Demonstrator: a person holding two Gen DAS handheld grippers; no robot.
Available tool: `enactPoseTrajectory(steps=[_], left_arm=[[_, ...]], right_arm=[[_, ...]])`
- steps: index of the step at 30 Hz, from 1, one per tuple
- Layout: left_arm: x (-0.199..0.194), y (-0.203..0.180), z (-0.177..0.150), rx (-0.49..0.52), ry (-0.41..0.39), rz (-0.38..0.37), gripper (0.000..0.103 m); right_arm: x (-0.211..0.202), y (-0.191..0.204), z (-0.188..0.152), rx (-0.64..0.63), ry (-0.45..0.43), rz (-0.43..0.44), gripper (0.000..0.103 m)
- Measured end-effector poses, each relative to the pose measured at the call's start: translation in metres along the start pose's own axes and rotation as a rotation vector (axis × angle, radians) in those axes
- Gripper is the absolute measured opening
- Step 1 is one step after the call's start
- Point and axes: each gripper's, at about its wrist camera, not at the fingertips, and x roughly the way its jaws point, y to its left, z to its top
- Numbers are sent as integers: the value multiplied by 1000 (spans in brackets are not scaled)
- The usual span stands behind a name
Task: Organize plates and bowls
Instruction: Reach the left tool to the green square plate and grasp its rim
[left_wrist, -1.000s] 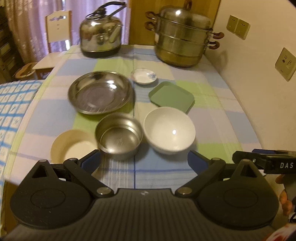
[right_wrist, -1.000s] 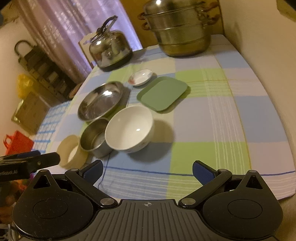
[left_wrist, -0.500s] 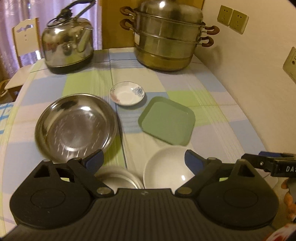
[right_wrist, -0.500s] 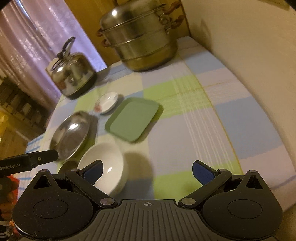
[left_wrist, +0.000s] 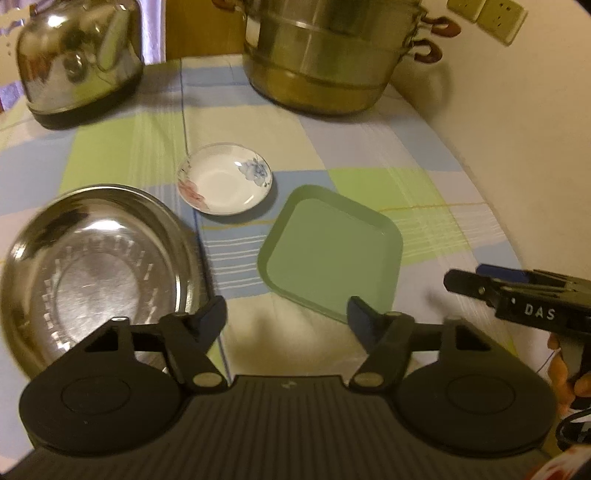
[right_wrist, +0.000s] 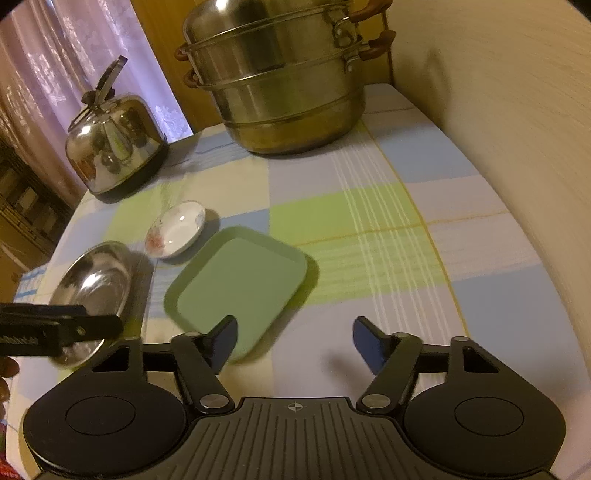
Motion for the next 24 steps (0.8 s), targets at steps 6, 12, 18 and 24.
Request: enactPoseTrajectory(steps=[6,12,18,24], left_arm=[[30,3,13,-8,40,-3,58],[54,4,22,-17,70,11,43],[67,7,25,-29,94,5,32],[76,9,28,-46,108,9,25]], right_arm=[[32,-8,13,6,2,5,55],[56,-13,23,15,12,4,54],[74,-16,31,15,10,-1,51],[88,-17,36,11,16,8,35]])
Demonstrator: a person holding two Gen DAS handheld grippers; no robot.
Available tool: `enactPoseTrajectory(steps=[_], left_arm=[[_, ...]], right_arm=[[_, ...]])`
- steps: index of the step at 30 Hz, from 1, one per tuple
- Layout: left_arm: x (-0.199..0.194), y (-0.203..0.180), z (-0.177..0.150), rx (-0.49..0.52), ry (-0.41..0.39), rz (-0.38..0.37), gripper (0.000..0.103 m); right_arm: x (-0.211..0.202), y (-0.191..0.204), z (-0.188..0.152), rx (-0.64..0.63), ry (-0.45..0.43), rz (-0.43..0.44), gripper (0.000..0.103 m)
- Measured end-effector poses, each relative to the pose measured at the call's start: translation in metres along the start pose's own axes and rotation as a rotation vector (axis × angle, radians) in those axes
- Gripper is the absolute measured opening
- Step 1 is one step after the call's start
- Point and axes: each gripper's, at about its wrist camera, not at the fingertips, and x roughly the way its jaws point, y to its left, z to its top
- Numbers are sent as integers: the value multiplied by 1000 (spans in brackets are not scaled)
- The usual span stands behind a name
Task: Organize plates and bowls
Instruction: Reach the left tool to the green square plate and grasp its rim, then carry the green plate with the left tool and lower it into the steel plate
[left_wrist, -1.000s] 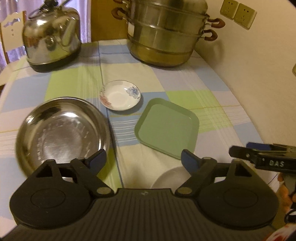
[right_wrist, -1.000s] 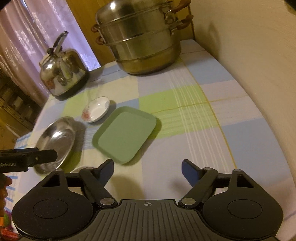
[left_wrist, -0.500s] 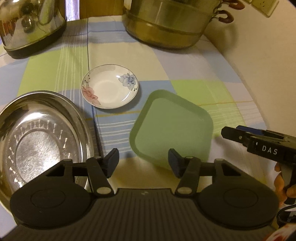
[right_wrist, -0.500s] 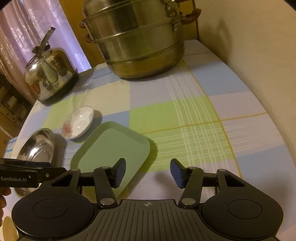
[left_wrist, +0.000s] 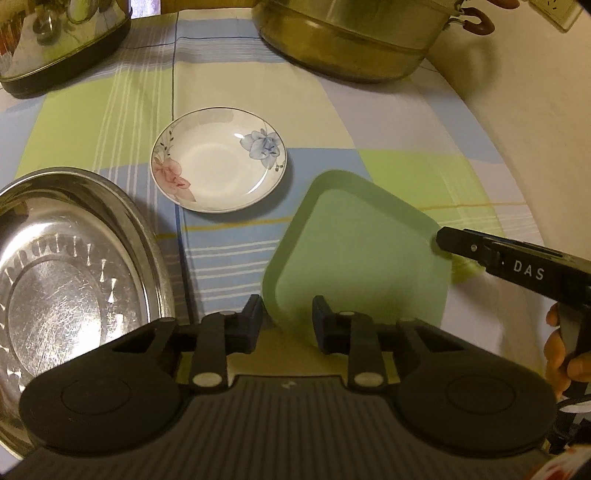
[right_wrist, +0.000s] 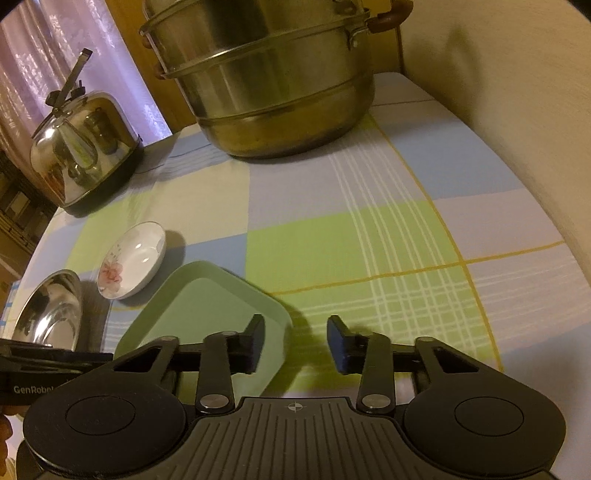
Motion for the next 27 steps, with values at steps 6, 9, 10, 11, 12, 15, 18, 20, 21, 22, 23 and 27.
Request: enactPoseTrajectory(steps=[6,9,10,11,12,15,18,20,21,22,23,27], left_arm=[[2,3,0,-23,6,1,18],[3,4,-2,-33,14,2,16],[3,4,-2,-32,11,3,16],[2,4,-3,-33,10,5,15],[3,4,-3,-36,9,7,15],[3,5,-2,-41,1,10,13],[4,5,-1,-40,-5,7,11],[3,4,0,-38,-7,4,11],[1,3,0,-35,-11,2,11],[0,2,1,-33,-15,1,11],[-1,2,1,-32,-18,-2,11],[-7,2,3,-33,-30,-8,11]], right_arm=[[7,6,1,-20,11,11,25],[10,7,0,-17,23,14,18],[11,7,0,-17,24,11,16],[11,7,0,-18,23,7,14],[11,7,-1,-17,22,7,14],[10,3,-1,-1,22,5,7],[8,1,0,4,26,4,3],[6,0,0,6,23,3,3],[3,0,0,6,17,0,3],[1,-1,1,8,13,-1,3],[-1,-2,1,12,11,-1,3],[-10,-2,4,19,-1,5,3]])
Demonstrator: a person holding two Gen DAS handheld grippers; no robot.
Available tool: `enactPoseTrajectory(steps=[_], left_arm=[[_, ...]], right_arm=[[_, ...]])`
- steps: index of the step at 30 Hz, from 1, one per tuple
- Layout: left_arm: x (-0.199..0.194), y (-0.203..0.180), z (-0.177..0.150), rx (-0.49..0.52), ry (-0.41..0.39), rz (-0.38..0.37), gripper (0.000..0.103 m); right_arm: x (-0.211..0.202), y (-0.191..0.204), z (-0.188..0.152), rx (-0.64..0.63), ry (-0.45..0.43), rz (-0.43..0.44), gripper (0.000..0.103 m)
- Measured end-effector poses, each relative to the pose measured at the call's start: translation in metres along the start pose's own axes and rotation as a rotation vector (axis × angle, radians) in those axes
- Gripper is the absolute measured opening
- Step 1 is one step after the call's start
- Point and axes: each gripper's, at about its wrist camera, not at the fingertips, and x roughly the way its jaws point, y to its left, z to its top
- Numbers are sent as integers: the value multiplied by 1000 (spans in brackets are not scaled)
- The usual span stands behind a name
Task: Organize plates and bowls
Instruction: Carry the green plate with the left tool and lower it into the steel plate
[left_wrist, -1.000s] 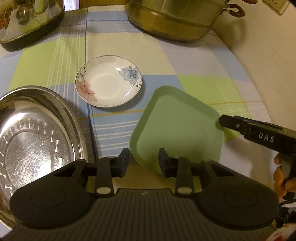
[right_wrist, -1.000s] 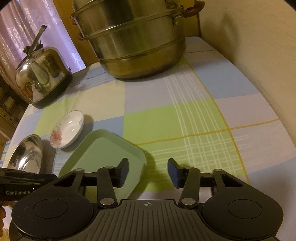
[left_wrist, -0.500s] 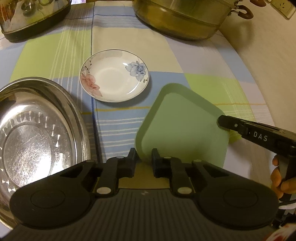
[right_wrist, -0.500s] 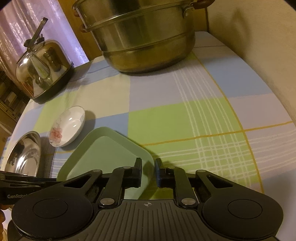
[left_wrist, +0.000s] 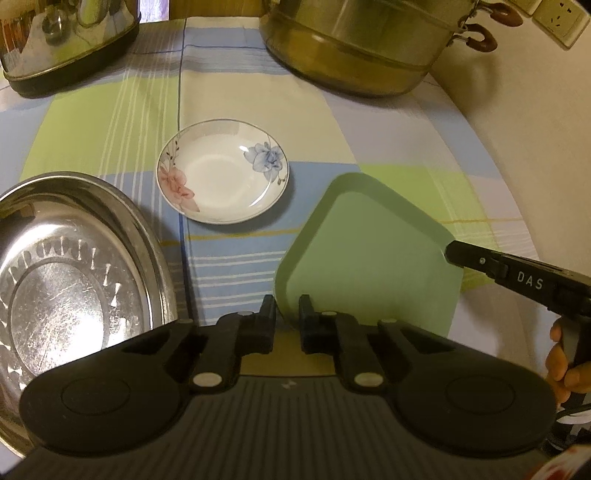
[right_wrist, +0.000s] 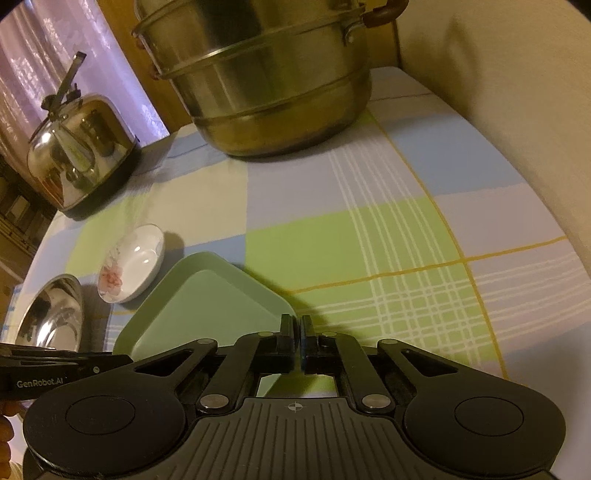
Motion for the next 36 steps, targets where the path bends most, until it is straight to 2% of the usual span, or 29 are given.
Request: enactPoseTrajectory(steps=[9,17,28,36], left_arm=[[-31,14,0,-24,-55,24,11],[-66,51,-9,-95,-102,79,11],[-105,121,-33,-225,-145,190,11],[-111,158,-42,-289,-153,236,11]], right_arm=[[-18,24,10,-19,-30,48,3],[-20,67,17,-68,-27,137,3],[10,145,7,-159,38,244,3],[36,185,-3,-209,84,266,3]])
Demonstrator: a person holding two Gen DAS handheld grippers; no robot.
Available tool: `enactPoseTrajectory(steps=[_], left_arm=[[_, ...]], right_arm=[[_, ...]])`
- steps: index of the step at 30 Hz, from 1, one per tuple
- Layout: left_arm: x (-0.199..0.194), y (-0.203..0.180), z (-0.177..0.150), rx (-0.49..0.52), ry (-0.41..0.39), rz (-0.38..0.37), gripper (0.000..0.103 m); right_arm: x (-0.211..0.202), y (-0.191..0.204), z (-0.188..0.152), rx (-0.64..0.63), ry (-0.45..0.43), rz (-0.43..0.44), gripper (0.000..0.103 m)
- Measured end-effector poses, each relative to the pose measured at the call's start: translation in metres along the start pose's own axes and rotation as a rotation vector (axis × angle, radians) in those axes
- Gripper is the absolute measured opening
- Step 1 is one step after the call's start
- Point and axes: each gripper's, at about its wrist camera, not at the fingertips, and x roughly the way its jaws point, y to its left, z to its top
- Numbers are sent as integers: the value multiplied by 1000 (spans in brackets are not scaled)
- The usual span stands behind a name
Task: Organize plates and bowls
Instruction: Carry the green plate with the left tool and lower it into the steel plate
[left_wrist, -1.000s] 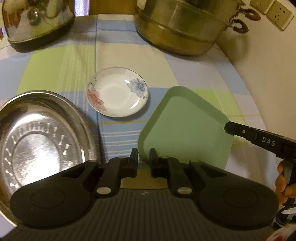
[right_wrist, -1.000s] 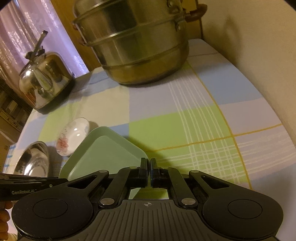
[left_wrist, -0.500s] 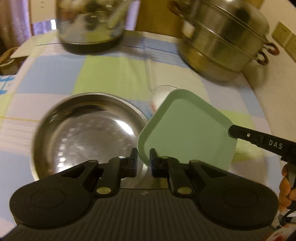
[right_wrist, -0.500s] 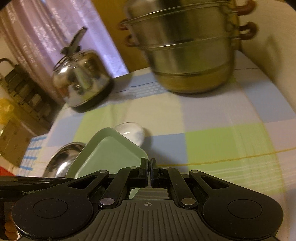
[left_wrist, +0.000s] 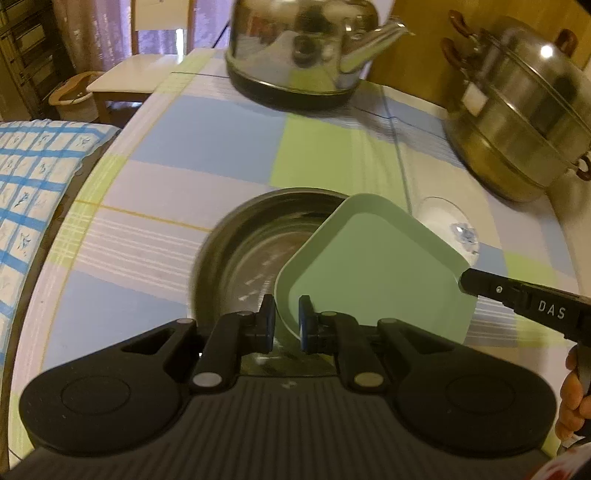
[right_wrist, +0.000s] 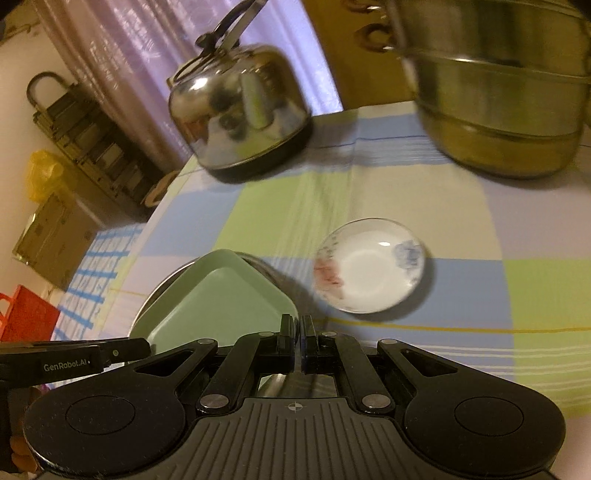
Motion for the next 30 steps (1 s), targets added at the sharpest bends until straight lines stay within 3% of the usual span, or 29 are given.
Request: enactPoseTrajectory(steps=[18,30], left_arm=[[34,28,3,-18,45,26,11],[45,33,3,-4,68,14,12]], right_arm=[[46,21,-8,-31,92,-43,3],[56,25,-10,-37,100,-79,3]])
